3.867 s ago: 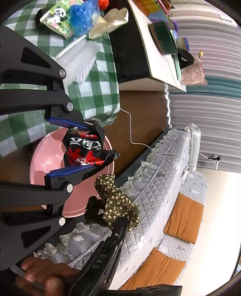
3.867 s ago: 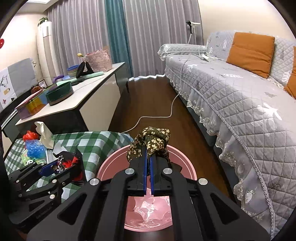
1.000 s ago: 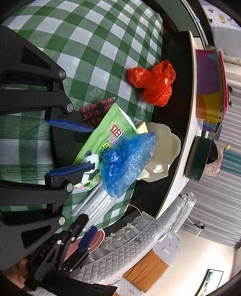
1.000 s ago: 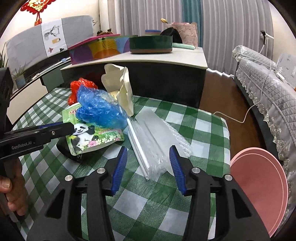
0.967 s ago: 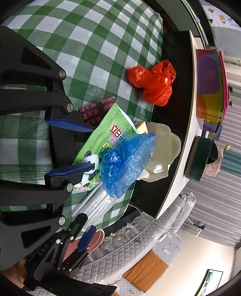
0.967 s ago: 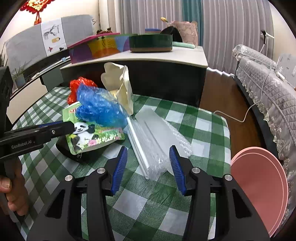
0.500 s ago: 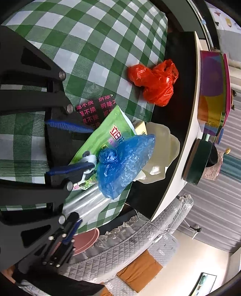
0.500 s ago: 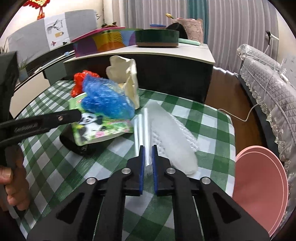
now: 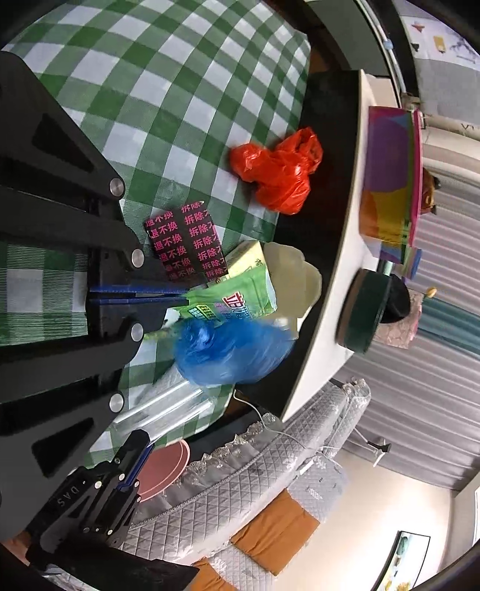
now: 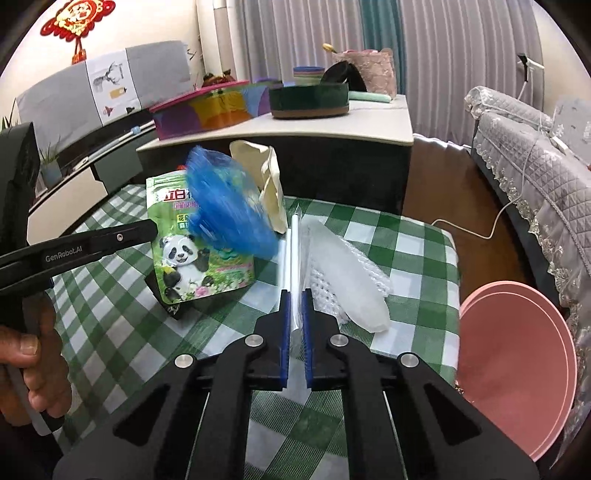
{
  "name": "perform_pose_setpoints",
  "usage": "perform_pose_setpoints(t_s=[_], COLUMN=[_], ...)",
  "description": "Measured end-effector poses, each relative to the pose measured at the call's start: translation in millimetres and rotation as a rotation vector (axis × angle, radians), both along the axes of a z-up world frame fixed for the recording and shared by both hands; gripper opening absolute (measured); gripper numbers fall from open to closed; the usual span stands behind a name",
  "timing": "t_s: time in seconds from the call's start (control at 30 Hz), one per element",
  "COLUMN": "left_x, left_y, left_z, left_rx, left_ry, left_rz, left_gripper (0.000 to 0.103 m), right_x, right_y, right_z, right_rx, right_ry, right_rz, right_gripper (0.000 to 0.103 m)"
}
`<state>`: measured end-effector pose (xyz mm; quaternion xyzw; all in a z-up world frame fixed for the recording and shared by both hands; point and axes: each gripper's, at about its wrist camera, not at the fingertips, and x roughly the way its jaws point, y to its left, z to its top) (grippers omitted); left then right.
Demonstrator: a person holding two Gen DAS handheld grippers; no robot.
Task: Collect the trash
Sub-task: 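Grasp the panda-print green pouch with the left tool while the right tool lifts the tubes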
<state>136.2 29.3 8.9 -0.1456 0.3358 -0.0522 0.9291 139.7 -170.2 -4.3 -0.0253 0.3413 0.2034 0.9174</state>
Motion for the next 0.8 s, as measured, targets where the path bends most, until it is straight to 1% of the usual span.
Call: perform_pose_setpoints(t_s=[0.23, 0.4, 0.63, 0.8], left_x=[-28, -48, -64, -73], left_y=[-2, -6, -15, -18], left_z=[16, 28, 42, 49], left_rx=[0.034, 0.075, 0.112, 0.12], left_ry=[-0.046, -0.084, -0.121, -0.142], left_rz=[-0.021, -0.034, -0.049, -0.053], left_gripper=[0.0, 0.0, 0.0, 0.0], right_x=[-24, -39, -55, -65], right_y=[-3, -9, -22, -32], right_z=[18, 28, 43, 46], right_rx=[-0.003, 0.005, 0.014, 0.019], right_ry=[-0.037, -0.057, -0.089, -0.098], right_rz=[-0.026, -0.041, -0.067, -0.089], right_gripper=[0.006, 0.006, 0.006, 0.006])
